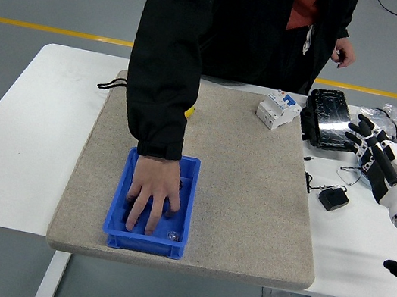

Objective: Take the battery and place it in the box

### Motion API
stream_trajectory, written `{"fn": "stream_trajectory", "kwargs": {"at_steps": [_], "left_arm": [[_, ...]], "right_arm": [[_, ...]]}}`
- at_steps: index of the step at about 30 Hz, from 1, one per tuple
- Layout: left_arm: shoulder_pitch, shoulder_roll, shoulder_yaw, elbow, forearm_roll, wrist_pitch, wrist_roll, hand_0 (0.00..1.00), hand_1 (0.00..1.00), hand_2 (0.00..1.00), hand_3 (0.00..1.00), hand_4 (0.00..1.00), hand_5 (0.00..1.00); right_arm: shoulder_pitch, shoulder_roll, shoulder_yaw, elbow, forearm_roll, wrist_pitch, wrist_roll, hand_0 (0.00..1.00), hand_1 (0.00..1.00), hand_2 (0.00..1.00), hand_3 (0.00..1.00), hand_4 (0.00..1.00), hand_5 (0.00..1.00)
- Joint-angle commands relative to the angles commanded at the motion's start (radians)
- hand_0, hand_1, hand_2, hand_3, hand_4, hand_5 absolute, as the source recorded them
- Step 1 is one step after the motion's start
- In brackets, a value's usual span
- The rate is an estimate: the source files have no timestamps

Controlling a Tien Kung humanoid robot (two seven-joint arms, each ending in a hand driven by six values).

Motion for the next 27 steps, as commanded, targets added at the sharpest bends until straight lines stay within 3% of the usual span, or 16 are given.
{"fn": "stream_trajectory", "kwargs": {"at_steps": [3, 27], "left_arm": [[-0.003, -0.001, 0.002, 0.0, 0.0, -0.001, 0.0, 0.77, 0.73, 0.756, 0.644, 0.717, 0.631], [-0.013, -0.004, 0.014, 0.0, -0.019, -0.001, -0.006, 0.77, 0.73, 0.755, 0.644, 0.714, 0.632]], "right_arm": [[-0.019, 0.002, 0.015, 0.001, 0.093, 0.008, -0.006, 0.869, 0.839, 0.851, 0.898, 0.998, 0.725], [-0.039, 0.01, 0.072, -0.028, 0.103, 0.007, -0.013, 0.868, 0.835, 0.845, 0.888, 0.998, 0.747]]}}
